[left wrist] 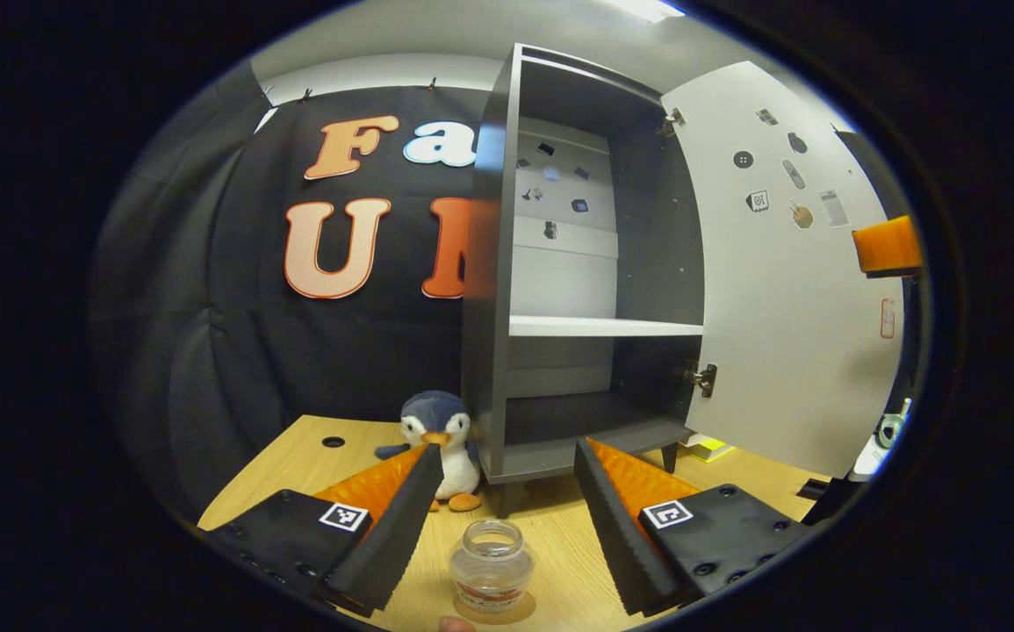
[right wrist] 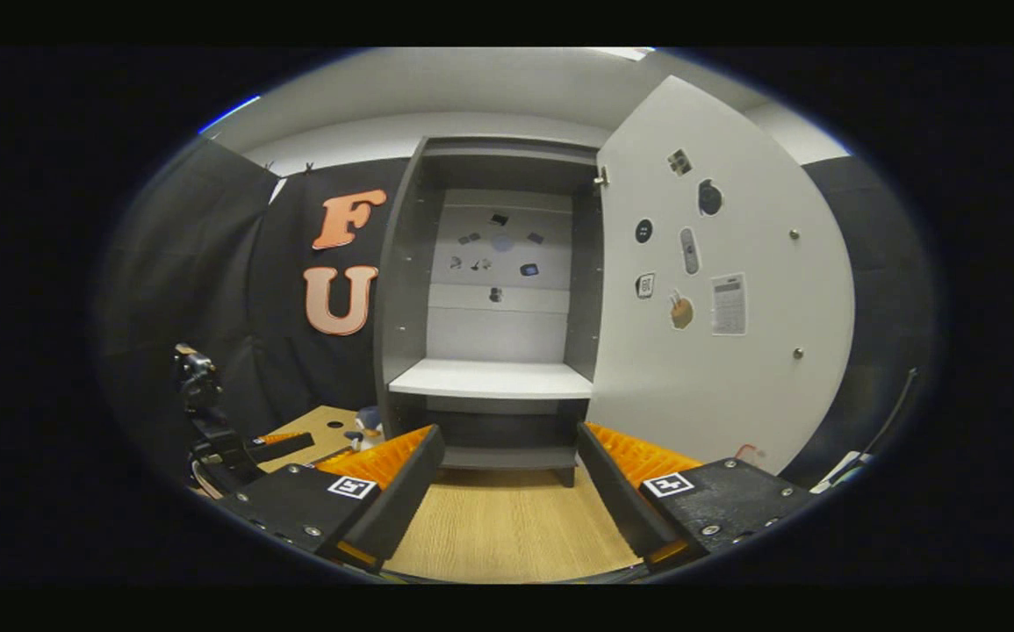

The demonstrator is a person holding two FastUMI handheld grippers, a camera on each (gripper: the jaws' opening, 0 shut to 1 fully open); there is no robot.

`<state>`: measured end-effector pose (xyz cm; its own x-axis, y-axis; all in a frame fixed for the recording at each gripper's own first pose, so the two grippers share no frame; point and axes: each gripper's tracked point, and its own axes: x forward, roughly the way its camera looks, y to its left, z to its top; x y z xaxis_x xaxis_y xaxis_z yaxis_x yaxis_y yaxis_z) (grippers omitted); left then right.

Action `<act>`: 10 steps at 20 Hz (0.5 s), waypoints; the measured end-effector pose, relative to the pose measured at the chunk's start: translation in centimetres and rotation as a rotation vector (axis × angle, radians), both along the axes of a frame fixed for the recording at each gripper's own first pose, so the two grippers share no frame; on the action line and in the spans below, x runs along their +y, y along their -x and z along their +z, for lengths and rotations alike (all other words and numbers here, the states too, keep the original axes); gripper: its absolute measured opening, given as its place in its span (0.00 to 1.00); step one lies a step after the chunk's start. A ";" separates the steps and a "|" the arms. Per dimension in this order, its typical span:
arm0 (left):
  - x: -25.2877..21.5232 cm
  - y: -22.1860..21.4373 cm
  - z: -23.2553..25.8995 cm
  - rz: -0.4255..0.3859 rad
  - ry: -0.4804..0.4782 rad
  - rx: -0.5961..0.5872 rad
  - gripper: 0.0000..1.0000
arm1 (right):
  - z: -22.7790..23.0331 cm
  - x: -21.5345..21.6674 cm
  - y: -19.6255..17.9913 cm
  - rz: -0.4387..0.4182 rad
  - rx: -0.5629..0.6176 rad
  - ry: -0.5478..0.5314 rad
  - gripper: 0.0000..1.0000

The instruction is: Open the cabinet door with the right hand, grasp the bottle in the cabinet with the left hand and place it on the coaster, then close the cabinet door with the right hand.

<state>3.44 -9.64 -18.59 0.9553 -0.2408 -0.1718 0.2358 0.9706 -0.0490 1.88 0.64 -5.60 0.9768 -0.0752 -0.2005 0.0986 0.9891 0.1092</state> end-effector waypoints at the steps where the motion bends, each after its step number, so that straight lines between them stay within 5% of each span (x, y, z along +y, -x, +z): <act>1: -0.1 0.2 0.8 0.011 -0.001 0.002 0.99 | 0.2 -0.7 0.3 -0.004 -0.005 -0.006 0.95; 10: -1.0 0.1 7.1 0.085 -0.001 -0.017 0.98 | 2.1 -7.7 5.6 -0.037 -0.033 -0.018 0.94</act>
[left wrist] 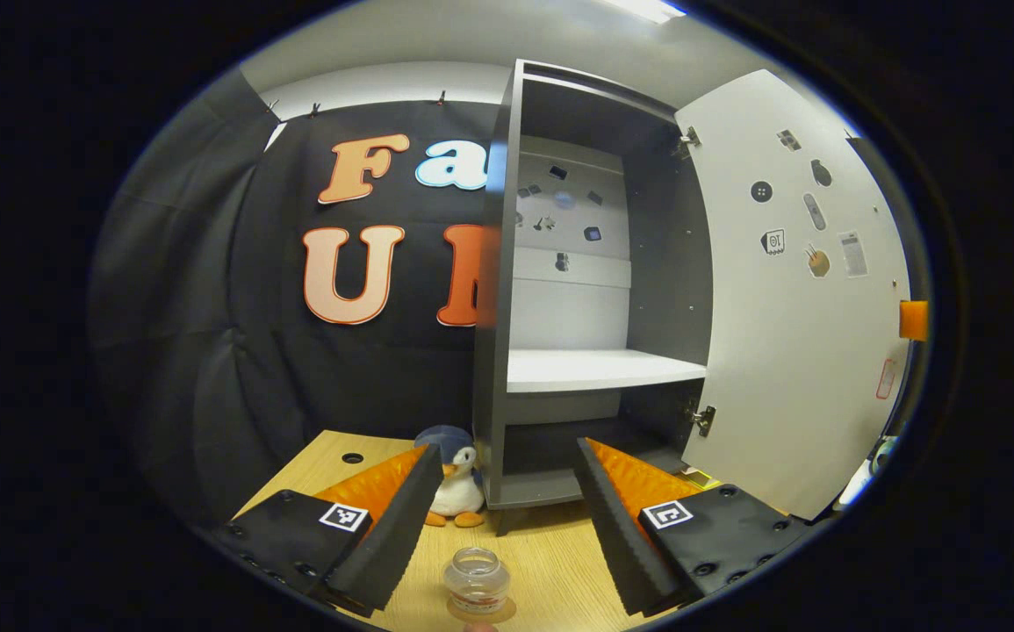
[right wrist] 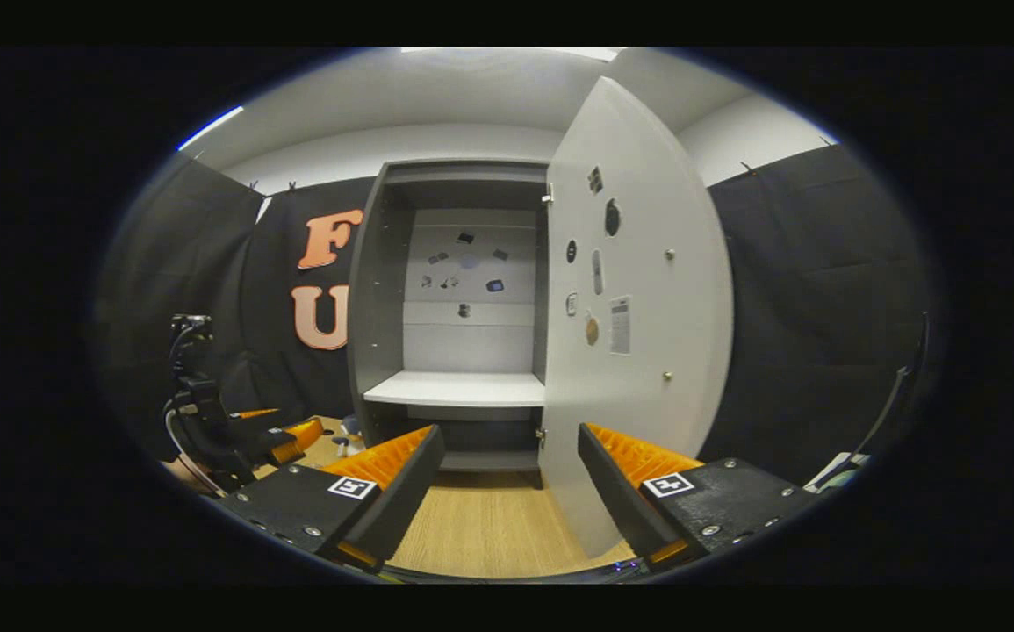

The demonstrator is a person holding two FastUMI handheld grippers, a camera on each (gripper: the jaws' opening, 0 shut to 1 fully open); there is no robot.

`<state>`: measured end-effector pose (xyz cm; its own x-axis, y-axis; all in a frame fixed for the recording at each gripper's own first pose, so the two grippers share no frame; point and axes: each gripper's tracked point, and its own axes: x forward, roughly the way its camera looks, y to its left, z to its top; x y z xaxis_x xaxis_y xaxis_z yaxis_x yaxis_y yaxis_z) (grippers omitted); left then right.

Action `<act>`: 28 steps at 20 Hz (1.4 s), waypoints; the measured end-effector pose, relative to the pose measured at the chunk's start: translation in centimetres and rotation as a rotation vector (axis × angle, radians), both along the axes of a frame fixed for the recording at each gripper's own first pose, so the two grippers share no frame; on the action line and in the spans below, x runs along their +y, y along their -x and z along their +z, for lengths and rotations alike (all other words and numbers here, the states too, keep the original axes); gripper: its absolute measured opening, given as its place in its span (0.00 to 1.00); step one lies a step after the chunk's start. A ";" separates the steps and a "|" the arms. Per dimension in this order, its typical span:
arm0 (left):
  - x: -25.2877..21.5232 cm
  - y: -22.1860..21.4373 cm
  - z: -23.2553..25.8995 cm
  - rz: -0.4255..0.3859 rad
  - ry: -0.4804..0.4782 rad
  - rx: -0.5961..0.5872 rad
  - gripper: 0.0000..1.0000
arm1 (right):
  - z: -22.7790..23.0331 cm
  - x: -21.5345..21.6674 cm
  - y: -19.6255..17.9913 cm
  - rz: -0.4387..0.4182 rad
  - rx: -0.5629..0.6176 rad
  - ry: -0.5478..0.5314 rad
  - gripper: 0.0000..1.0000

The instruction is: Open the cabinet door with the right hand, grasp the bottle in the cabinet with the left hand and place it on the coaster, then close the cabinet door with the right hand.

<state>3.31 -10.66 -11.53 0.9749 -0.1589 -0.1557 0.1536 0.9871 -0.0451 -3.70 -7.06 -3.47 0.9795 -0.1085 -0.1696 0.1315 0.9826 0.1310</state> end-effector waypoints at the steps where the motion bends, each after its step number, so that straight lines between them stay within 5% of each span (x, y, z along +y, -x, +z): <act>1: -0.3 0.0 0.7 0.006 0.006 -0.006 0.99 | 0.2 -0.8 0.5 -0.007 -0.005 -0.006 0.94; 8: -1.4 1.0 3.4 0.046 -0.002 -0.038 0.98 | 0.9 -6.1 4.3 -0.024 -0.028 -0.031 0.95; 10: -1.4 1.4 3.5 0.064 0.000 -0.032 0.98 | 0.8 -9.0 4.8 -0.071 -0.024 0.005 0.98; 12: -1.3 1.9 3.7 0.079 0.005 -0.024 0.98 | 0.9 -12.3 5.2 -0.131 -0.011 0.062 0.91; 16: -0.9 3.0 4.6 0.105 0.001 -0.024 0.98 | 2.1 -16.6 4.9 -0.204 -0.016 0.145 0.97; 28: 0.9 2.4 7.3 0.091 0.003 -0.069 0.98 | 3.0 -11.6 0.9 -0.045 -0.104 -0.031 0.88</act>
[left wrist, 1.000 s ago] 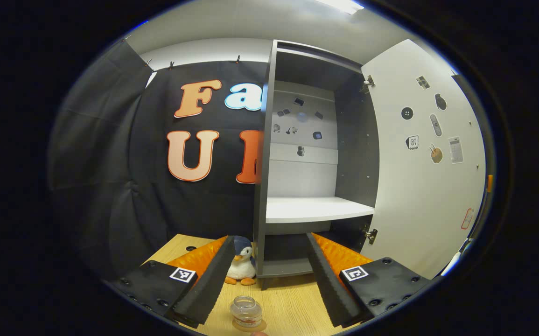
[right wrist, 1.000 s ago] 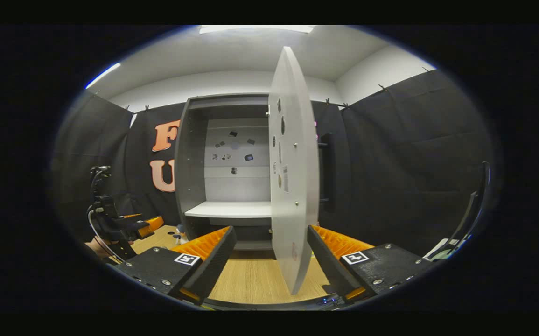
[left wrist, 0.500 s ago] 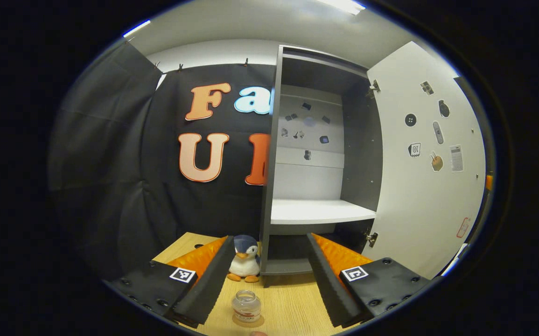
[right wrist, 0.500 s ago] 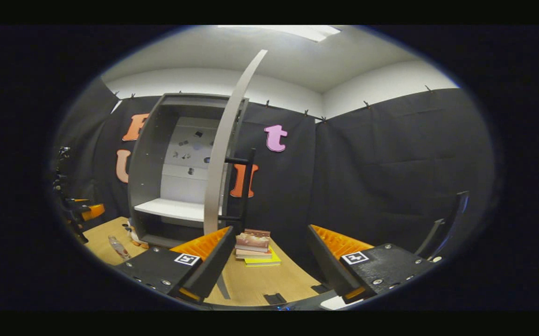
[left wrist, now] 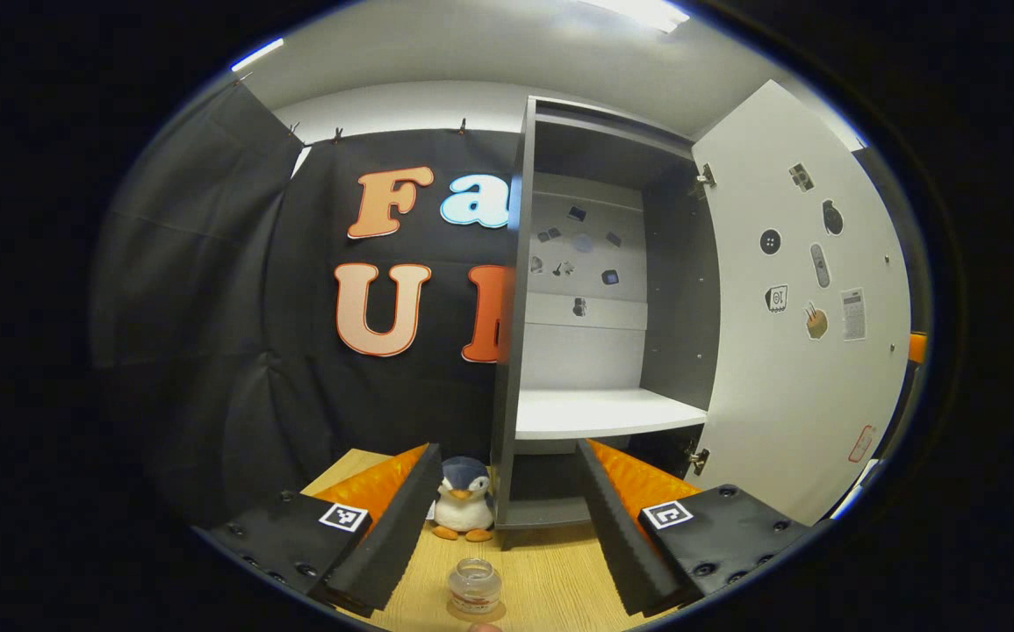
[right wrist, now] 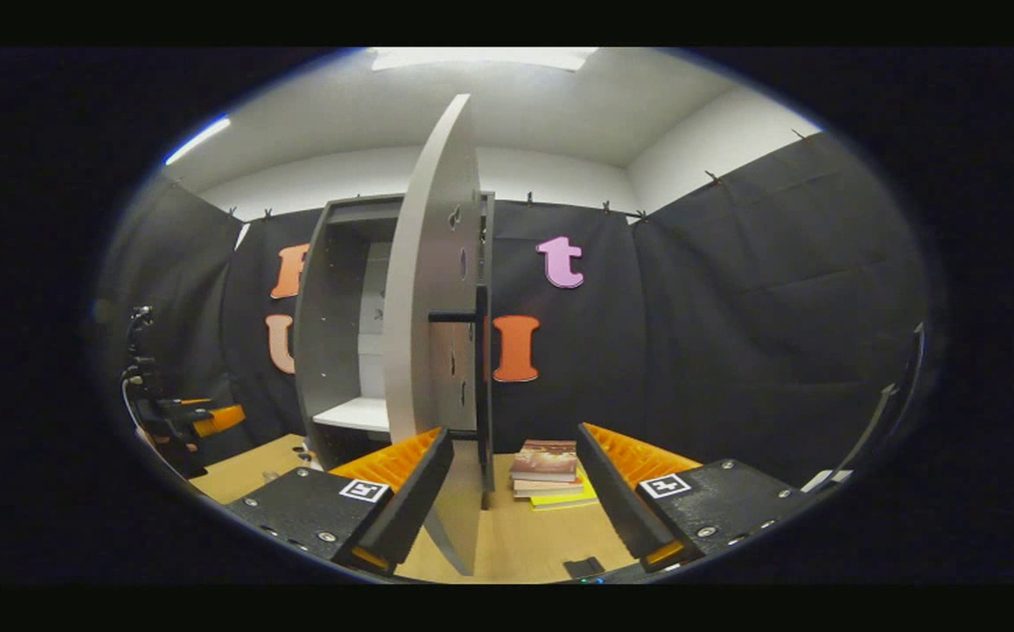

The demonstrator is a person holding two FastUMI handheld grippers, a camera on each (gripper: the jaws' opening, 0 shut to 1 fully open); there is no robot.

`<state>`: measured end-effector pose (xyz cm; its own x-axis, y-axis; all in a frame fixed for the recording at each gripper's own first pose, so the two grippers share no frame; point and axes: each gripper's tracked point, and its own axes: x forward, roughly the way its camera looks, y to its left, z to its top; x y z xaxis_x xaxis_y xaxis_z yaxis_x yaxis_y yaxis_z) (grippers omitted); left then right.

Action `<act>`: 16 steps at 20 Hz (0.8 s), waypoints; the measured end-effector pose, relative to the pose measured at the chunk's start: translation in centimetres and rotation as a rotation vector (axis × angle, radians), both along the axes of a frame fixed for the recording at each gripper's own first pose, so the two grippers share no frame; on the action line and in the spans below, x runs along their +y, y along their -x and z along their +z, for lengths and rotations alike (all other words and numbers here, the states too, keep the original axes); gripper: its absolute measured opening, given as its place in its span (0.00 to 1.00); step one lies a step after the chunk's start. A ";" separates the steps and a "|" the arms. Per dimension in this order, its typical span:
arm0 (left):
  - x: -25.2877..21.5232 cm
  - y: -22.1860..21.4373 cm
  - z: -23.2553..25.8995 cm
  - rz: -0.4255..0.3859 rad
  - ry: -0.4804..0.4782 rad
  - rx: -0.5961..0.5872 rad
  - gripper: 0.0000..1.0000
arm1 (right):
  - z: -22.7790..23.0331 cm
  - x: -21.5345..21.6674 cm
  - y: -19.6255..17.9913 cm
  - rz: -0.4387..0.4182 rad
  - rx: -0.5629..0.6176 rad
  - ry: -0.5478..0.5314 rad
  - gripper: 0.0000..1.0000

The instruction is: Open the cabinet door with the right hand, grasp the bottle in the cabinet with the left hand and place it on the coaster, then close the cabinet door with the right hand.

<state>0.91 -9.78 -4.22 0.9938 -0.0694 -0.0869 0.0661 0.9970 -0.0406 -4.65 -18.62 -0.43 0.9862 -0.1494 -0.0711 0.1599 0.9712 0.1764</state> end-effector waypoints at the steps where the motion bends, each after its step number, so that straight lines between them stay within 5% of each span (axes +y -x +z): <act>1: 0.4 -0.1 0.2 0.001 -0.001 -0.006 0.98 | 0.0 0.4 -0.3 -0.002 -0.005 -0.001 0.89; 6: 1.8 -0.3 -0.2 0.006 -0.002 -0.003 0.99 | 0.6 1.6 -0.7 -0.019 -0.003 0.038 0.88; 16: 2.8 -0.7 -0.7 -0.007 -0.012 -0.001 0.98 | 0.7 8.4 -3.4 0.122 -0.012 -0.052 0.88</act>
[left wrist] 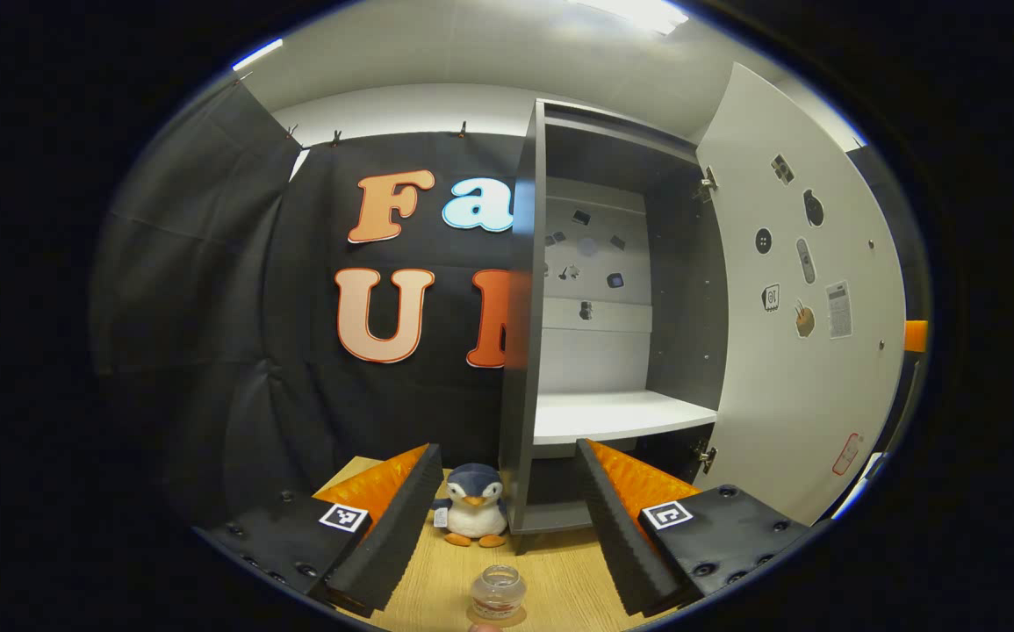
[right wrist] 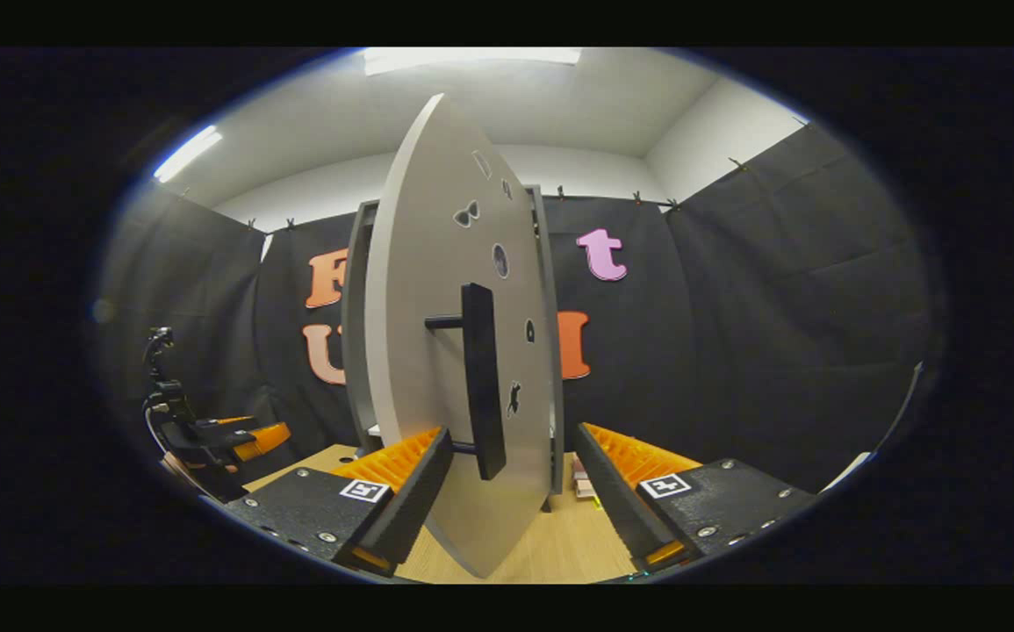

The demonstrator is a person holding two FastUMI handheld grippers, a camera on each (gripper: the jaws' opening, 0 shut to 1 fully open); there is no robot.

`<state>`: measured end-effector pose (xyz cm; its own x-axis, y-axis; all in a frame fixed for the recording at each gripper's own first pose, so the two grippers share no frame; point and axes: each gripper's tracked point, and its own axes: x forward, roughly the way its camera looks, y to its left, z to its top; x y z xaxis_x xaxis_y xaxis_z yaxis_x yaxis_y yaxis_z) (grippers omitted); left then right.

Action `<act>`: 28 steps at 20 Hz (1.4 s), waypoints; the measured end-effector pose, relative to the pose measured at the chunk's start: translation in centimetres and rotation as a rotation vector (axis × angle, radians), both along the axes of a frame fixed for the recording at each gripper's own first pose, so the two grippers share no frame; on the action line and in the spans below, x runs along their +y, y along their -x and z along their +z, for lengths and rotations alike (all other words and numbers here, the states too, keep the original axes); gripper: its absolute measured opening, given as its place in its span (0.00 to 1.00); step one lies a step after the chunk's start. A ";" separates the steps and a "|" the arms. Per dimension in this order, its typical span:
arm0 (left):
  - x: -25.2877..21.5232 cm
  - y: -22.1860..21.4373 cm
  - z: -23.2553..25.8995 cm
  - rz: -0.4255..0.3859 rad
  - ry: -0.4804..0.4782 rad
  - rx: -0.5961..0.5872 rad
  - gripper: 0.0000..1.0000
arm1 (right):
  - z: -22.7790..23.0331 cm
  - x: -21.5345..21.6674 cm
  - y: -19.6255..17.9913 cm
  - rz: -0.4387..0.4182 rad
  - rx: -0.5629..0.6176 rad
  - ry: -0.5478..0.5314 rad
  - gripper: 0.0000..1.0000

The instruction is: Open the cabinet door with the right hand, grasp the bottle in the cabinet with the left hand and place it on the coaster, then close the cabinet door with the right hand.

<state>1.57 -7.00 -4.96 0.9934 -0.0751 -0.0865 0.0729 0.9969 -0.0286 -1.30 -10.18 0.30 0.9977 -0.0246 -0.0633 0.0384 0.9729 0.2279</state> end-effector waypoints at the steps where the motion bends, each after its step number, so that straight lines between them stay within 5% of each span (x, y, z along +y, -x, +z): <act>1: 0.5 -0.1 -0.1 0.005 0.003 0.003 0.96 | 0.0 0.7 -0.3 0.013 -0.002 -0.006 0.88; 12: 4.8 -0.3 -1.1 0.062 0.016 0.017 0.96 | 0.3 8.0 -4.7 0.145 -0.042 -0.067 0.95; 15: 6.0 -0.4 -1.3 0.078 0.018 0.015 0.96 | 0.3 11.7 -8.7 0.174 -0.041 -0.065 0.95; 24: 9.8 -0.6 -1.9 0.149 0.035 0.020 0.98 | 0.7 17.9 -14.8 0.183 -0.069 0.022 0.95; 28: 10.5 -0.9 -2.2 0.157 0.032 0.023 0.98 | -0.1 18.4 -17.2 0.201 -0.062 -0.035 0.95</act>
